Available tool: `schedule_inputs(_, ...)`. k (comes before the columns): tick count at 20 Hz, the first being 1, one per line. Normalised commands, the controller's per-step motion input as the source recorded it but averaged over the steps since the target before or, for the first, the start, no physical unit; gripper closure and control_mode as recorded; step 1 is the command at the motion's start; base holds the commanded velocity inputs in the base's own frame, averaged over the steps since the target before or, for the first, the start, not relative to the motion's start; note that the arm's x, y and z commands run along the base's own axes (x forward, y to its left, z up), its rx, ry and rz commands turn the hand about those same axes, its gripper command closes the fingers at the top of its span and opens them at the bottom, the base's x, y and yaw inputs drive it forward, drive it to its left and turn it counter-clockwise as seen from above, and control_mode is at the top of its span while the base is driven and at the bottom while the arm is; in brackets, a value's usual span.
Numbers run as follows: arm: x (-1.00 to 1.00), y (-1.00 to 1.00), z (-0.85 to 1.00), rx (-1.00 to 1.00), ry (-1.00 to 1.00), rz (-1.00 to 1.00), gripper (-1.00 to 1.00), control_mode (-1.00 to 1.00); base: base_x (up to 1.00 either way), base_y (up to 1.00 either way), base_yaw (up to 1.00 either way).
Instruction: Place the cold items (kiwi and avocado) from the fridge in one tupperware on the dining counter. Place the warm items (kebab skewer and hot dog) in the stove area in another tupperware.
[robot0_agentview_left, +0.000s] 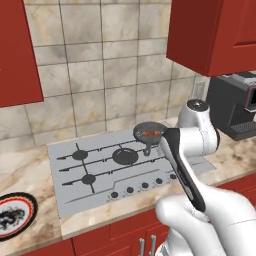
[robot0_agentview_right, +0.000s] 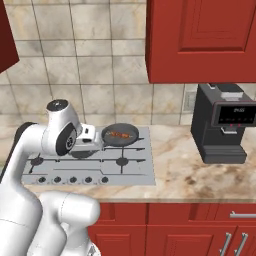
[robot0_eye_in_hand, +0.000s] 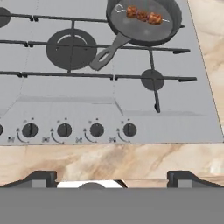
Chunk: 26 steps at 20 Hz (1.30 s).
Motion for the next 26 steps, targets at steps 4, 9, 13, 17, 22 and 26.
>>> schedule_inputs(4, 0.94, -0.08, 0.05, -0.03, 0.11, 0.12, -1.0, -1.0, 0.0, 0.0, 0.0)
schedule_inputs(9, 0.65, -0.12, 0.14, 0.0, 0.12, 0.21, -1.0, -1.0, 0.0, 0.0, 0.0)
schedule_inputs(13, 0.47, -0.04, 0.11, -0.04, 0.04, 0.23, -1.0, -1.0, 0.0, 0.0, 0.0)
schedule_inputs(17, 0.69, -0.23, -0.08, 0.0, 0.0, 0.29, -1.0, -1.0, 0.0, 0.0, 0.0)
schedule_inputs(22, 0.46, -0.21, -0.4, 0.0, -0.07, 0.23, -1.0, -1.0, 0.0, 0.0, 0.0)
schedule_inputs(26, 0.5, 0.0, -0.39, -0.03, -0.04, 0.29, -1.0, -1.0, 0.0, 0.0, 0.0)
